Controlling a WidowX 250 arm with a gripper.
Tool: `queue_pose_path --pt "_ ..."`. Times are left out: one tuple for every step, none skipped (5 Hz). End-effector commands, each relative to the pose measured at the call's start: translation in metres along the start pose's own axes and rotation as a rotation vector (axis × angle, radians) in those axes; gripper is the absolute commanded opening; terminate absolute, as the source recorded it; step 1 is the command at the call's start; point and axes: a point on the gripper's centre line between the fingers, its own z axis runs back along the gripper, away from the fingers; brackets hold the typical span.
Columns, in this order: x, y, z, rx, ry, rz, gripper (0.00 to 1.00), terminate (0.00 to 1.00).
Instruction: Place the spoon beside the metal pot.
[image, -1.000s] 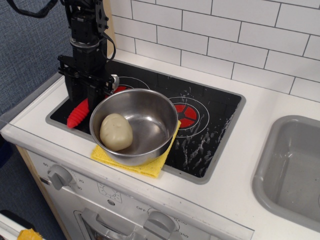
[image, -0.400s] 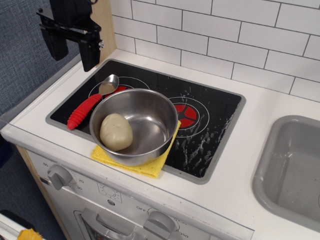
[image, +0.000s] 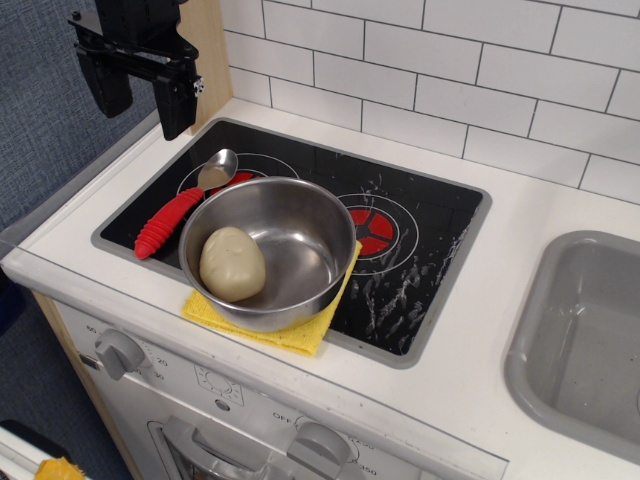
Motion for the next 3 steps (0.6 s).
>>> queue_pose_path --pt "-0.0034 0.0091 0.0265 0.033 -0.065 0.019 1.00 0.00" --pt "-0.0034 0.0091 0.0265 0.033 -0.065 0.019 1.00 0.00" --pt "-0.0034 0.0091 0.0265 0.033 -0.065 0.019 1.00 1.00"
